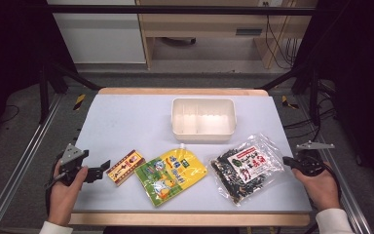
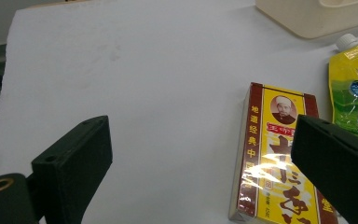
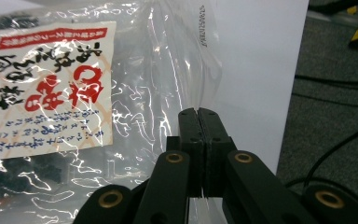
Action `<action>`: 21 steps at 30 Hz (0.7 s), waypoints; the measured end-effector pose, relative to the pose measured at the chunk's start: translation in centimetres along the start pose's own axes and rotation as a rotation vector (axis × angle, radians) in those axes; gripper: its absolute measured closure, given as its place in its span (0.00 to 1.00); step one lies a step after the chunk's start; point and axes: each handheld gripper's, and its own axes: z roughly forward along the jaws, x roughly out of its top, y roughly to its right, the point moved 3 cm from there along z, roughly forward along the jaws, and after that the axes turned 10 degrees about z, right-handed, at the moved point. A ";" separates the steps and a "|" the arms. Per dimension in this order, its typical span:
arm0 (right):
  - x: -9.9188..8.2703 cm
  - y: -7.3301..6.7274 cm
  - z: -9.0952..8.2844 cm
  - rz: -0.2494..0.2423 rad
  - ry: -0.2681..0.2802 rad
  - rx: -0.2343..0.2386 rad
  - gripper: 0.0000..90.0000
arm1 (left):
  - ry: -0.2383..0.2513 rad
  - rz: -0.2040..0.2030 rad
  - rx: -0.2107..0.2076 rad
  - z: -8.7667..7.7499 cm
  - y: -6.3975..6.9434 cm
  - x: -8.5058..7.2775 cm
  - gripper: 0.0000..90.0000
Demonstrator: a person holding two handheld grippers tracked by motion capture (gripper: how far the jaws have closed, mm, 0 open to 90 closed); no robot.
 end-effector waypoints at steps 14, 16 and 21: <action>7.1 -4.0 -6.6 -0.237 0.092 0.007 1.00 | 0.003 0.054 -0.032 -0.5 0.6 1.0 0.08; 8.6 -5.3 -7.5 -0.300 0.094 0.006 1.00 | 0.006 0.072 -0.057 -0.6 1.1 1.7 0.08; 10.1 -7.4 -8.7 -0.369 0.109 0.012 1.00 | -0.006 0.128 -0.110 -0.4 2.2 3.8 0.08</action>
